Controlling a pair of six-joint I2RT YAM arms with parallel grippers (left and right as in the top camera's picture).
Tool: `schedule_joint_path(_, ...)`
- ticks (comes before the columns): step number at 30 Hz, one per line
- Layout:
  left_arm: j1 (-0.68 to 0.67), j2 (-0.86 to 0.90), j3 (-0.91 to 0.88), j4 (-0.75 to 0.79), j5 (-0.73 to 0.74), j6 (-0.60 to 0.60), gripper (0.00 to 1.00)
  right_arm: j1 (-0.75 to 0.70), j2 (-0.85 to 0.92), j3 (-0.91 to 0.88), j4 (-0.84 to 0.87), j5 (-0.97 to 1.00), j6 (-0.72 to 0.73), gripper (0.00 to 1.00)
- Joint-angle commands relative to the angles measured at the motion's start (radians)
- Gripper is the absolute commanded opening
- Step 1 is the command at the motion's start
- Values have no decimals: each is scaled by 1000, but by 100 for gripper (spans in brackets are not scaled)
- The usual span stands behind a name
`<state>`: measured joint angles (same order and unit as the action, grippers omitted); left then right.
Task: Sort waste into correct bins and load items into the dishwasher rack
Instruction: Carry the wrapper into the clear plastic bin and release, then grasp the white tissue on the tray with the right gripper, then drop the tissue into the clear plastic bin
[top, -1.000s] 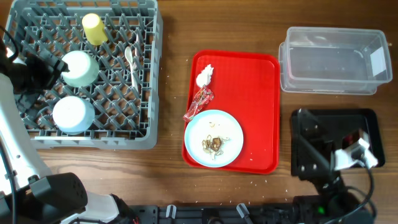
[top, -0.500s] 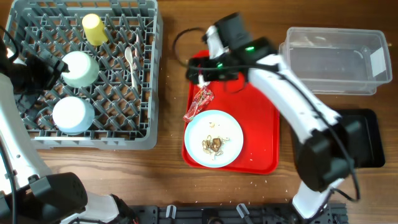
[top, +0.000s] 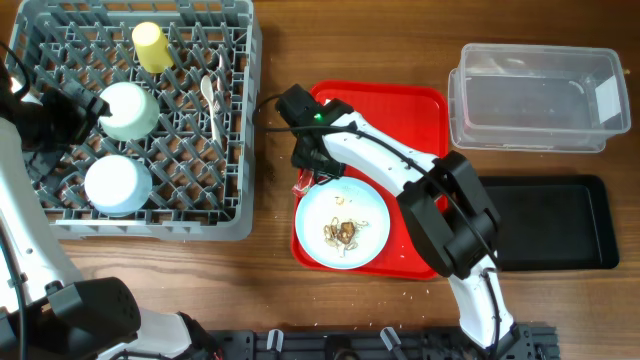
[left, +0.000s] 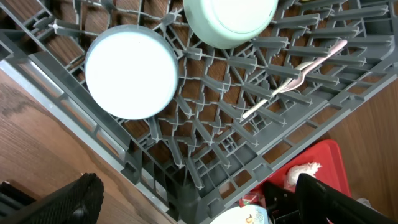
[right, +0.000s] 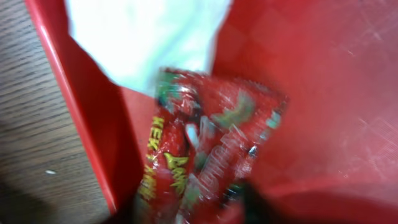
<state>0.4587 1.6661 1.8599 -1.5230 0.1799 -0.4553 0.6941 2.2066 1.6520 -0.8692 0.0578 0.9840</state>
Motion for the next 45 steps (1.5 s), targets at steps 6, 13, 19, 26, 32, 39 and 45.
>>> schedule_joint_path(6,4,-2,6,0,2,-9,100,-274,-356,63,-98,-71,-181,4)
schedule_joint_path(13,4,-2,6,0,2,-9,100,-869,-451,57,-71,-99,-293,100)
schedule_joint_path(19,4,-2,6,0,2,-9,100,-908,-381,57,-2,-512,-484,100)
schedule_joint_path(26,4,-2,6,0,2,-9,100,-429,-299,40,-27,-246,-429,100)
schedule_joint_path(32,4,-2,6,0,2,-9,100,-164,-1,40,104,-162,-274,100)
schedule_joint_path(39,4,-2,6,0,2,-9,100,-193,22,93,107,-1,-238,4)
schedule_joint_path(45,4,-2,6,0,2,-9,100,-497,-217,356,-151,228,-280,4)
